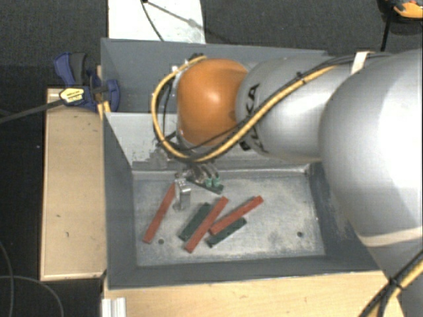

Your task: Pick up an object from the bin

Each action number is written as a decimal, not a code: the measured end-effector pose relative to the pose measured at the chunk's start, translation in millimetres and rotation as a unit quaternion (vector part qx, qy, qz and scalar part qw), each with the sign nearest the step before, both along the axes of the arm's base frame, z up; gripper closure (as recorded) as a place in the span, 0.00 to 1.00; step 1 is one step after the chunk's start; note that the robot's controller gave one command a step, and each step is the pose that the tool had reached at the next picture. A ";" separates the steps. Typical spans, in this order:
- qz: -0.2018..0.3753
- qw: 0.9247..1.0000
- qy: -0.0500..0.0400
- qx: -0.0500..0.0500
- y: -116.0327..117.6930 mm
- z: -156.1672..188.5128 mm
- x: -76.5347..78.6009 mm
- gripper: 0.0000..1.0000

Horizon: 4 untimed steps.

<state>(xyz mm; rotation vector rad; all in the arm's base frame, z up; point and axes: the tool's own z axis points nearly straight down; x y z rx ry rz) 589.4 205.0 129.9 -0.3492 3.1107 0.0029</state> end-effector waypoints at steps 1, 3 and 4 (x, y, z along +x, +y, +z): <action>0.126 0.992 0.005 -0.002 23.4 -8.0 -6.9 0.00; 0.333 0.943 0.003 -0.003 19.8 -51.0 -12.5 0.00; 0.376 0.927 0.004 -0.003 29.7 -59.1 -17.4 1.00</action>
Offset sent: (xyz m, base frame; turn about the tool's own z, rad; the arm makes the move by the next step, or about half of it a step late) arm -0.0037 0.0189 -0.0299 -0.4034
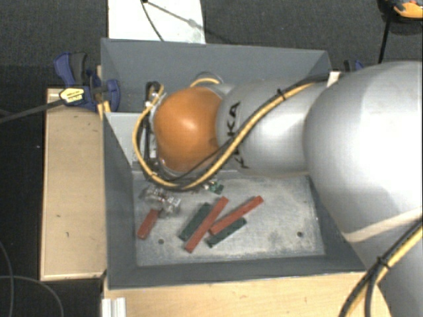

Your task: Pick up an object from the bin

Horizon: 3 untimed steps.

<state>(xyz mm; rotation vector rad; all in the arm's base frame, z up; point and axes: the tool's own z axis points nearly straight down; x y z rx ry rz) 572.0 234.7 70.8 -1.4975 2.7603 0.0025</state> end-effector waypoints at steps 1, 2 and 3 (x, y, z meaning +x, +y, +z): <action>0.000 1.000 0.000 0.000 0.0 0.0 0.0 1.00; -0.001 1.000 0.002 0.000 -0.5 5.3 -1.5 1.00; -0.001 1.000 0.004 -0.002 -0.8 24.7 -2.8 1.00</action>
Offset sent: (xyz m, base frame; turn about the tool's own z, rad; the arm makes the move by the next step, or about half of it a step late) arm 0.0002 -0.0001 0.0553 0.0000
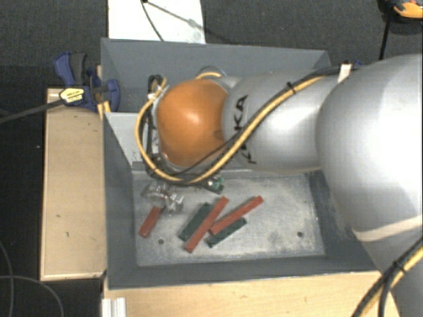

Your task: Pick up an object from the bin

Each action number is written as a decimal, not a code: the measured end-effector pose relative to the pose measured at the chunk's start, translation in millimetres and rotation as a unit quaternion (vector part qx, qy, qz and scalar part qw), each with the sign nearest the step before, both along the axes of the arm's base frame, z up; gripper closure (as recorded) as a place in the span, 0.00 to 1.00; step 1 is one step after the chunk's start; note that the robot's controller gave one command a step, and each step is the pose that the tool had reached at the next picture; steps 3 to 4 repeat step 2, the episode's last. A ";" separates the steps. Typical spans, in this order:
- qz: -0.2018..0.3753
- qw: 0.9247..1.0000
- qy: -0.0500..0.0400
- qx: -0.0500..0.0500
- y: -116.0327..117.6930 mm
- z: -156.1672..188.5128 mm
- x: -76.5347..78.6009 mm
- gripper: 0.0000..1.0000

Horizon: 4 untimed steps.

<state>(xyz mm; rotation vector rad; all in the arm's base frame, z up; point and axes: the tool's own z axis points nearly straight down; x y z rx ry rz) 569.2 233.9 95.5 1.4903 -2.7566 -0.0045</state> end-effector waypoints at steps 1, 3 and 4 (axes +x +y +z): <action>-0.001 1.000 -0.002 0.001 0.4 25.2 0.8 1.00; -0.001 1.000 -0.004 0.001 0.9 47.5 2.1 1.00; -0.001 1.000 -0.004 0.001 0.9 47.5 2.1 1.00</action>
Offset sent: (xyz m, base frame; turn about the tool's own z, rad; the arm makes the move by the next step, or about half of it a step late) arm 0.0001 0.0000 0.0107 0.0000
